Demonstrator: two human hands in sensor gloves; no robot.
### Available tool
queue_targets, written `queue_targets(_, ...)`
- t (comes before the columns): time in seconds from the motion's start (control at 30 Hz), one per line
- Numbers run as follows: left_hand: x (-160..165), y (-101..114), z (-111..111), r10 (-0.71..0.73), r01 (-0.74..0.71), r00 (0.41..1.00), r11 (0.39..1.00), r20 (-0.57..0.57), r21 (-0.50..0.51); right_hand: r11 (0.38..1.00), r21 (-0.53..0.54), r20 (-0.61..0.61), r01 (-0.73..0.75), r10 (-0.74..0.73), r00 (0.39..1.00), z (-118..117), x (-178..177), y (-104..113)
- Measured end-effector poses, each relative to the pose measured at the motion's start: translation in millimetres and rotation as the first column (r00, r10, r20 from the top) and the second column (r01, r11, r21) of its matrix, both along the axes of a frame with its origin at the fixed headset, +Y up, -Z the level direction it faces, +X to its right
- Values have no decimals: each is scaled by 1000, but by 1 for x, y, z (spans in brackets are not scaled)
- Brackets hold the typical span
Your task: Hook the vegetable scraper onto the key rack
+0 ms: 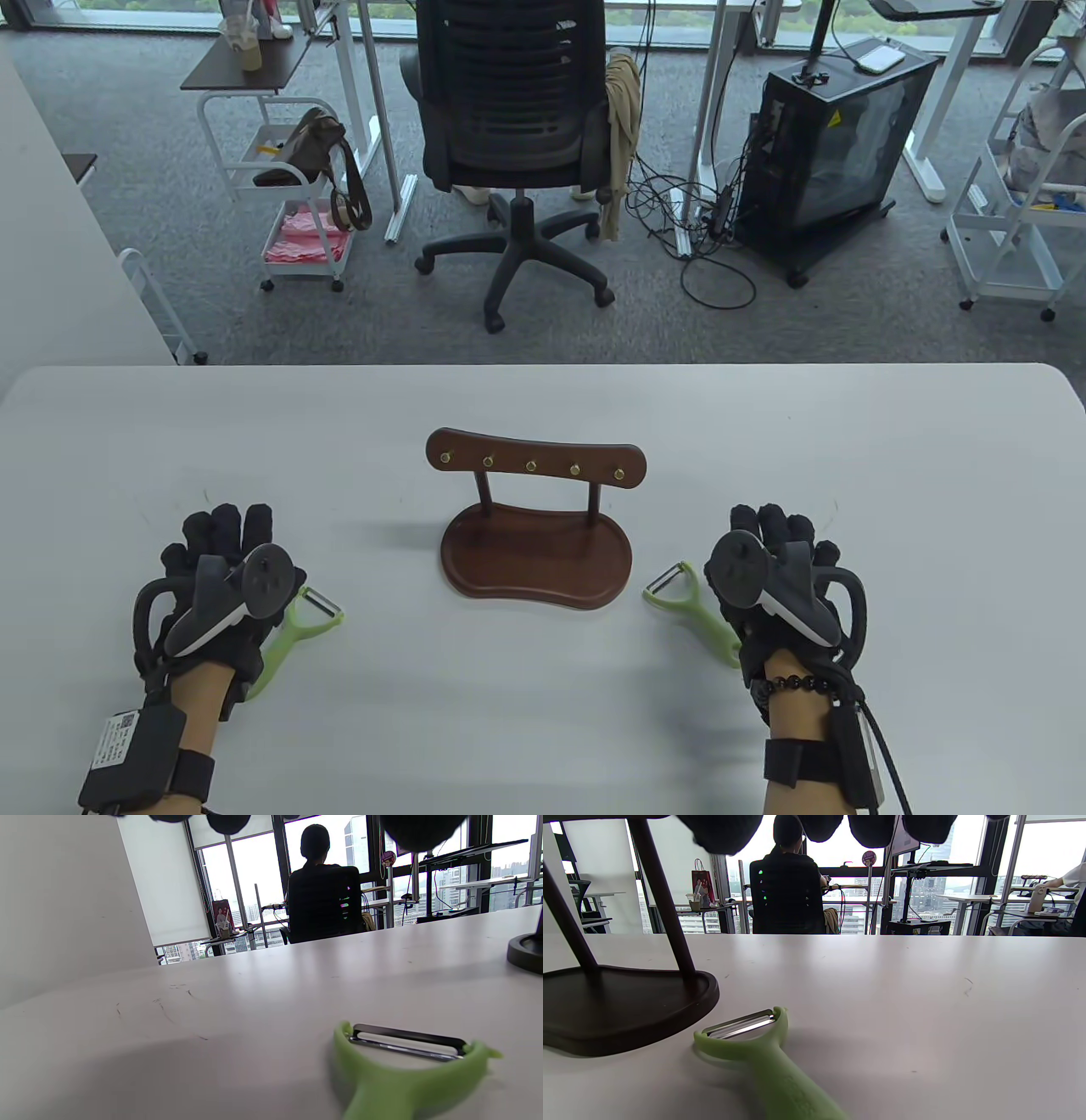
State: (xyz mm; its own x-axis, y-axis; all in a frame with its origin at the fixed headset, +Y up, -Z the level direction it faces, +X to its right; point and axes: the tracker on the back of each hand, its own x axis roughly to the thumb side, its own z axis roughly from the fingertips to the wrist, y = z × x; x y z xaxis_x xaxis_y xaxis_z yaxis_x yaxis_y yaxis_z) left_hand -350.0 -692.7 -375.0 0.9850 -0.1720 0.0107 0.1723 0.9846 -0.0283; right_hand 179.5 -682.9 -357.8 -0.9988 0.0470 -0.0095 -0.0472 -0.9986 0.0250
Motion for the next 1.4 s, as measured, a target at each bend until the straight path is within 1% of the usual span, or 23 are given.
queue_targets(0.13,0,0,0,3,-3,1000,1000,1,1,999,-40,0,-13,13,1000,-2,-5,-7)
queue_targets(0.33,1,0,1,2,-2,1000,1000,0,1,983,-173,-1,-57,58,998,-10,-15,-33)
queue_targets(0.43,1,0,1,2,-2,1000,1000,0,1,967,-233,-2,-106,109,994,-15,-19,-48)
queue_targets(0.67,1,0,1,3,-3,1000,1000,0,2,928,-317,-22,-196,200,980,-21,-26,-72)
queue_targets(0.87,1,1,1,3,-3,1000,1000,0,2,903,-354,-40,-242,245,969,-22,-28,-82)
queue_targets(1.0,1,1,1,6,-6,1000,1000,1,5,893,-356,-50,-273,274,960,-23,-32,-85)
queue_targets(1.4,1,1,0,11,-11,1000,1000,5,8,887,-339,-67,-312,308,949,-24,-37,-85)
